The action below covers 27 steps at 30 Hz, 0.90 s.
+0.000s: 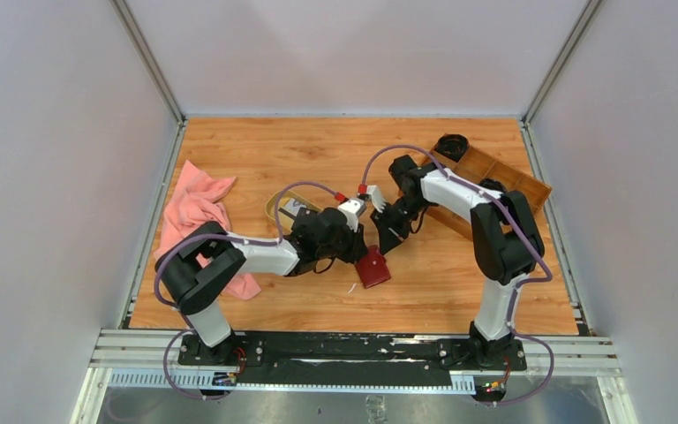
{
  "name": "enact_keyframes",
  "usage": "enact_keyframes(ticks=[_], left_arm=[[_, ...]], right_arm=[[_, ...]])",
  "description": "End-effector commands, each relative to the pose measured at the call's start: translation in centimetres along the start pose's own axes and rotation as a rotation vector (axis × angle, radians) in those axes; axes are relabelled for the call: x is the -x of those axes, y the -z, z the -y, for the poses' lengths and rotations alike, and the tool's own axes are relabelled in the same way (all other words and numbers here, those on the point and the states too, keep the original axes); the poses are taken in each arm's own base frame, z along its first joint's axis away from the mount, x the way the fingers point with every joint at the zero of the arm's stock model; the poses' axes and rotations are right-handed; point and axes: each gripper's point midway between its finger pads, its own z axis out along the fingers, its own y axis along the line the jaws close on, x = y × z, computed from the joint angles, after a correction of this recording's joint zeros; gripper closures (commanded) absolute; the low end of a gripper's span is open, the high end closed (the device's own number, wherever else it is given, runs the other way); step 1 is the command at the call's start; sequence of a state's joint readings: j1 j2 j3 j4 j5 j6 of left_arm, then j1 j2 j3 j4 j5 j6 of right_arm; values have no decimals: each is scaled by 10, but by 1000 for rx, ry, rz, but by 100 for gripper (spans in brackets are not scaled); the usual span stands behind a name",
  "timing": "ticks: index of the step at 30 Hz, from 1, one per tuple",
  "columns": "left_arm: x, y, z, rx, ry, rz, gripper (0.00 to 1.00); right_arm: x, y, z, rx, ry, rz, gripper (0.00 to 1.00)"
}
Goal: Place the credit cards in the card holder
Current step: Close the card holder at the center of the board.
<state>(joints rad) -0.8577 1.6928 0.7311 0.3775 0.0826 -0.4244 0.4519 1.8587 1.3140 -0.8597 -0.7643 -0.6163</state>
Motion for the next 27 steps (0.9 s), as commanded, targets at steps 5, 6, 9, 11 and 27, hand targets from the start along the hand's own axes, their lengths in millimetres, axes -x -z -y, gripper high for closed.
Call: enact_keyframes(ticks=[5, 6, 9, 11, 27], left_arm=[[-38, 14, -1, 68, 109, -54, 74], [-38, 16, 2, 62, 116, -51, 74], [-29, 24, 2, 79, 131, -6, 71], [-18, 32, 5, 72, 131, 30, 68], [16, 97, 7, 16, -52, 233, 17]], right_arm=[[-20, -23, -16, 91, -76, -70, 92], [-23, -25, -19, 108, -89, -72, 89], [-26, -27, -25, 138, -106, -65, 81], [-24, -26, -27, 147, -108, -57, 76], [-5, 7, -41, 124, 31, 50, 62]])
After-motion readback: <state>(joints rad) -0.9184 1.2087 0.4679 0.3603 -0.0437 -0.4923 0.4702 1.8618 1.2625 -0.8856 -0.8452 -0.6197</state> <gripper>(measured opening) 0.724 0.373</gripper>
